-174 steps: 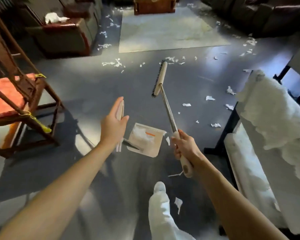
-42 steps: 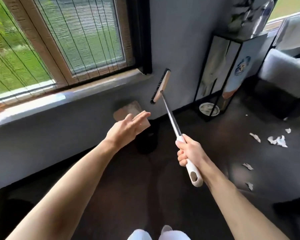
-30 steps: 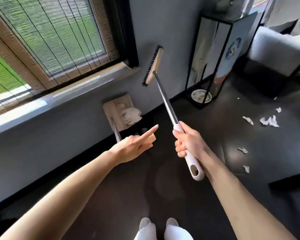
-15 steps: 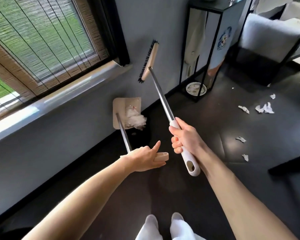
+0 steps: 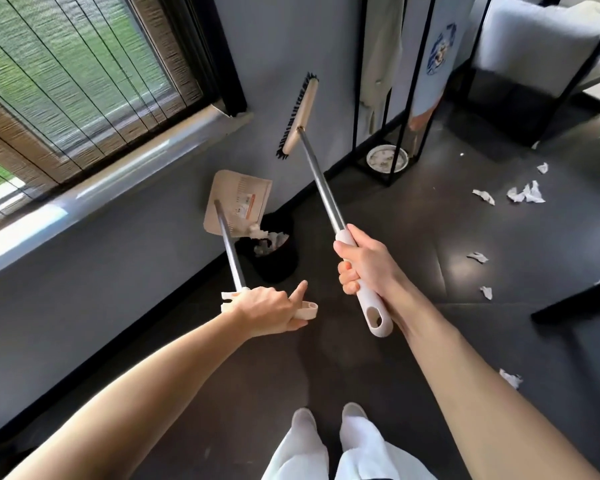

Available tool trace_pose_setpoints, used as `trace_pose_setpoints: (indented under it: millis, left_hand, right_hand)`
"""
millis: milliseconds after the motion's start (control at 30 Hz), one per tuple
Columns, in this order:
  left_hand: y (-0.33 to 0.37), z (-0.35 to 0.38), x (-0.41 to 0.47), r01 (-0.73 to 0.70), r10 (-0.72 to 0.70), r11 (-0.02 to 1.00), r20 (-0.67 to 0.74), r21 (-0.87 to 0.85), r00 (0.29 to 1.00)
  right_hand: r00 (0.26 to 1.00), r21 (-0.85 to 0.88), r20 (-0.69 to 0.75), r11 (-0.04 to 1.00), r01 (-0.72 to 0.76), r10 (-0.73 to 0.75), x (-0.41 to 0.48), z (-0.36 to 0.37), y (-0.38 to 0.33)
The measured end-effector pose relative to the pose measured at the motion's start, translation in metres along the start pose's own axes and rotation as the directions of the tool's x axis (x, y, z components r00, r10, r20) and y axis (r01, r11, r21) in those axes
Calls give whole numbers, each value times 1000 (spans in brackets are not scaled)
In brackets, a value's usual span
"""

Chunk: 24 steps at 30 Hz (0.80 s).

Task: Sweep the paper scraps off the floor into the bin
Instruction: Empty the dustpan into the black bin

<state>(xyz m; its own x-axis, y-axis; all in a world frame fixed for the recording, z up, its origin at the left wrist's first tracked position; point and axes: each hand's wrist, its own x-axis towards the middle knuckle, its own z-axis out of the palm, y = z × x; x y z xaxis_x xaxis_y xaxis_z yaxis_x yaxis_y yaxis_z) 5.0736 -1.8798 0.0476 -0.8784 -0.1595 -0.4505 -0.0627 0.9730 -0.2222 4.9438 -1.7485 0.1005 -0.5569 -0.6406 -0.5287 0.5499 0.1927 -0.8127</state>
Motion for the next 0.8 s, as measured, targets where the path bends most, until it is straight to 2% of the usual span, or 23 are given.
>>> trace_pose_setpoints:
  millis: [133, 333, 467, 633, 733, 800]
  left_hand:
    - [-2, -4, -6, 27, -27, 1000, -22, 0, 999]
    - [28, 4, -8, 51, -36, 985, 92, -163, 995]
    - [40, 11, -6, -74, 74, 997, 68, -4, 995]
    - [41, 0, -11, -134, 132, 989, 39, 62, 991]
    - [42, -4, -19, -68, 67, 996, 14, 57, 998]
    - [39, -15, -24, 17, -16, 999, -53, 30, 998]
  right_hand:
    - [1000, -4, 28, 1000, 2, -2, -1, 2, 0]
    - [999, -16, 48, 1000, -5, 6, -4, -2, 11]
    - [999, -10, 43, 1000, -22, 23, -5, -7, 15]
    - [999, -12, 44, 1000, -16, 17, -9, -13, 13]
    - [999, 30, 48, 999, -18, 17, -12, -18, 13]
    - [999, 51, 43, 999, -11, 9, -15, -21, 11]
